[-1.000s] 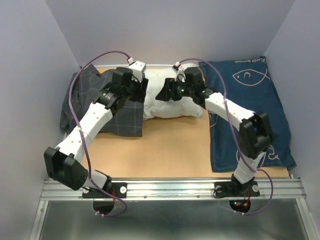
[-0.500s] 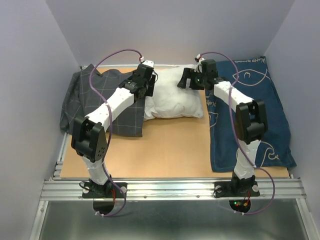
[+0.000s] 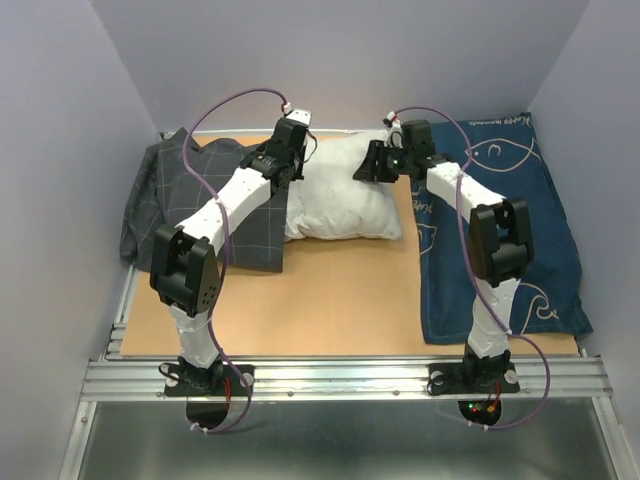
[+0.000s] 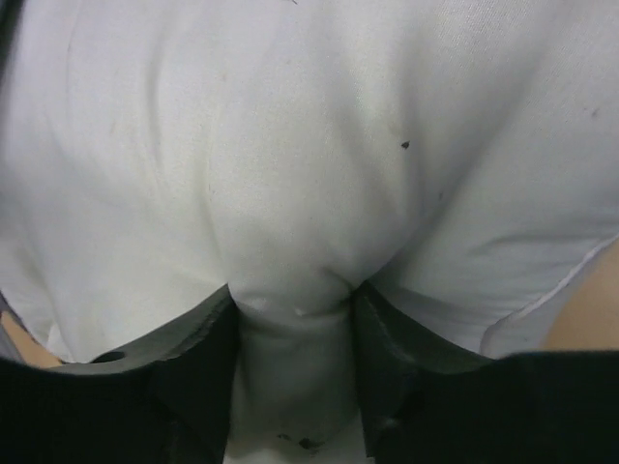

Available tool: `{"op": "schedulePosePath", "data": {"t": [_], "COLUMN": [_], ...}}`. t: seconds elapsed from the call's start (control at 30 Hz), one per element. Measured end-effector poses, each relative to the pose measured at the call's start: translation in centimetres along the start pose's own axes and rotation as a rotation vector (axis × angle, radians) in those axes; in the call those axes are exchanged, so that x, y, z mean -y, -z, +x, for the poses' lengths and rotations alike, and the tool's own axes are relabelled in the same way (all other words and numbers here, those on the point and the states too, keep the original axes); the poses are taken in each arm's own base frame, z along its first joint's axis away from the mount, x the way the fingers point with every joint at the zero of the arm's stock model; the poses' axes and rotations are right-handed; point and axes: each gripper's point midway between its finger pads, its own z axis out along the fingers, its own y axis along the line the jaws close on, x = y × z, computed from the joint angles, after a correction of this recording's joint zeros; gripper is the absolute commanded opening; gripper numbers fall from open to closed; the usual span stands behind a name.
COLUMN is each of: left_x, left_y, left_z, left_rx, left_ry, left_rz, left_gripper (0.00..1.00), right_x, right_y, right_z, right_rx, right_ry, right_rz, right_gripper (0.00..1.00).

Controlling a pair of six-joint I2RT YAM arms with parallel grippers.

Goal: Put the pillow into the pillowcase

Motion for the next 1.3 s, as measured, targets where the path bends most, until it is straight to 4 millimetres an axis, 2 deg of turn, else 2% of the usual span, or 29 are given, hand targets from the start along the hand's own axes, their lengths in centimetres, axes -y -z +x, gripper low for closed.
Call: {"op": "schedulePosePath", "data": {"t": [0.03,0.17,0.23,0.3,0.37,0.5,0.57,0.63,0.73,0.9,1.0,1.07,1.1,1.13,1.17,1.27,1.3], "left_x": [0.3,3.9,6.6,10.0,13.5,16.3,16.3,15.6,14.1,11.6,10.8,10.7,10.6,10.4,10.1,8.9,8.3], "left_y": [0.0,0.6,1.5,2.7,4.3,6.3,6.2,5.5,4.1,2.1,1.8,2.1,2.3,2.4,2.5,2.8,2.7], "left_z": [-0.2,-1.2,-2.3,-4.3,-6.5,-7.4,-7.2,-5.9,-3.9,-1.7,-0.2,0.4,0.6,0.6,0.6,-0.5,-1.8], "left_rx": [0.003,0.016,0.030,0.065,0.110,0.123,0.125,0.095,0.038,-0.015,-0.054,-0.072,-0.074,-0.070,-0.073,-0.058,-0.027], "left_ry": [0.003,0.022,0.031,0.055,0.092,0.147,0.167,0.177,0.170,0.125,0.075,0.020,-0.004,-0.028,-0.055,-0.085,-0.096], "left_rz": [0.024,0.215,0.322,0.439,0.567,0.731,0.768,0.789,0.785,0.787,0.791,0.802,0.802,0.798,0.789,0.733,0.691], "left_gripper": [0.00,0.00,0.00,0.00,0.00,0.00,0.00,0.00,0.00,0.00,0.11,0.37,0.37,0.49,0.55,0.62,0.62], "right_x": [-0.3,-1.4,-2.4,-3.3,-4.2,-4.4,-4.0,-3.8,-3.8,-3.5,-4.2,-5.1,-5.3,-5.5,-5.6,-5.5,-5.2], "right_y": [0.0,0.3,0.5,0.6,1.4,4.0,5.5,6.2,6.5,6.4,7.0,7.4,7.5,7.7,7.9,9.0,9.1], "right_z": [0.3,0.9,0.8,0.7,0.6,-0.4,-0.7,-0.1,2.3,4.6,5.8,6.5,6.7,7.0,7.2,7.7,8.1], "right_rx": [-0.010,-0.042,-0.050,-0.048,-0.040,-0.001,0.029,0.043,0.019,-0.003,-0.018,-0.036,-0.040,-0.047,-0.056,-0.066,-0.075], "right_ry": [-0.004,-0.043,-0.083,-0.118,-0.173,-0.252,-0.278,-0.293,-0.338,-0.367,-0.363,-0.343,-0.325,-0.300,-0.294,-0.220,-0.205], "right_rz": [-0.017,-0.089,-0.138,-0.177,-0.217,-0.236,-0.231,-0.233,-0.248,-0.257,-0.273,-0.290,-0.296,-0.296,-0.293,-0.256,-0.235], "right_gripper": [0.43,0.29,0.26,0.24,0.20,0.14,0.13,0.12,0.11,0.11,0.15,0.32,0.42,0.58,0.74,0.82,0.84]}}
